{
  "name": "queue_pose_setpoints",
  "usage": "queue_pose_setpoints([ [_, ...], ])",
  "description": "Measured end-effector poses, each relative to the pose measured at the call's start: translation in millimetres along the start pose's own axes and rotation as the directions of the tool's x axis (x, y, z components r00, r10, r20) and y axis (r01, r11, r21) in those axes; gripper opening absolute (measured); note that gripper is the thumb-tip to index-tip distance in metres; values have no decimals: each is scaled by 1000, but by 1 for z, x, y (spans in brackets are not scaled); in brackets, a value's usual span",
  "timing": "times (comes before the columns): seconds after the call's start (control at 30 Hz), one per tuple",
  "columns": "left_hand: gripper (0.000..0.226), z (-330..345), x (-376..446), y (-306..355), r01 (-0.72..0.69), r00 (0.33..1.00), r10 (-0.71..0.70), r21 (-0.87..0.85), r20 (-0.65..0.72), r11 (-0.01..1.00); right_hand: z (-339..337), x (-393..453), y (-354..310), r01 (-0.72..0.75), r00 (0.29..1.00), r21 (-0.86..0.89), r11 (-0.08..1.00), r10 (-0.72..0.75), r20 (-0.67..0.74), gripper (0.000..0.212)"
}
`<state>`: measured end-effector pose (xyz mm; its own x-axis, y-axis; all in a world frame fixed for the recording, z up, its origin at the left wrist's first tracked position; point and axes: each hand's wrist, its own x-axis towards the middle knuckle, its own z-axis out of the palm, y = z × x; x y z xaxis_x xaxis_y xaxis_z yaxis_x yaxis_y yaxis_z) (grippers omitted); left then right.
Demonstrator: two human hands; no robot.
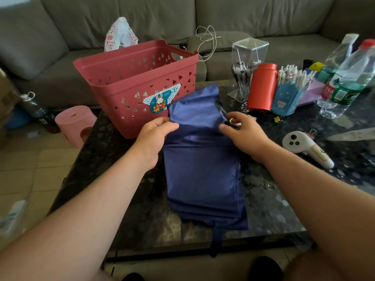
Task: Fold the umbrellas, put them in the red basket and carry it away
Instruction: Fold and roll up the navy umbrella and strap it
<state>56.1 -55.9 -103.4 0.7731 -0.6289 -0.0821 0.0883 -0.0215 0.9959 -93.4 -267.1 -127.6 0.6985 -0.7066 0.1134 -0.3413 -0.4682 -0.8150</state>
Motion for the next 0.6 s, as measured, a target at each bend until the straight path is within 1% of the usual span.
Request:
queue_pose_setpoints([
  [0.07,13,-1,-5,2,-59,997,60,-23,38,998,-1,0,-6,-13,1000,70,997,15,-16,65],
  [0.13,8,-1,-10,3,-116,991,117,-23,63,993,-3,-3,-13,-28,999,123,992,33,-43,63],
  [0.2,8,-2,-17,6,-148,986,150,-29,67,989,-6,-6,-18,-39,998,200,979,49,-48,50],
  [0.27,17,-2,-21,7,-168,985,169,-26,46,985,-8,-10,-22,-19,999,279,960,28,-28,31],
  [0.3,24,-3,-23,7,-187,982,187,5,34,982,-9,-13,-25,0,1000,310,951,4,-10,24],
  [0.4,36,-5,-33,8,-252,968,249,123,40,960,-11,-22,-33,2,998,389,921,-25,52,31],
  [0.47,42,-6,-40,10,-307,952,302,164,58,937,-14,-26,-38,-2,997,432,902,-30,67,26],
  [0.6,51,-9,-47,12,-387,921,382,297,76,873,-28,-39,-51,47,995,420,906,-81,62,14],
])
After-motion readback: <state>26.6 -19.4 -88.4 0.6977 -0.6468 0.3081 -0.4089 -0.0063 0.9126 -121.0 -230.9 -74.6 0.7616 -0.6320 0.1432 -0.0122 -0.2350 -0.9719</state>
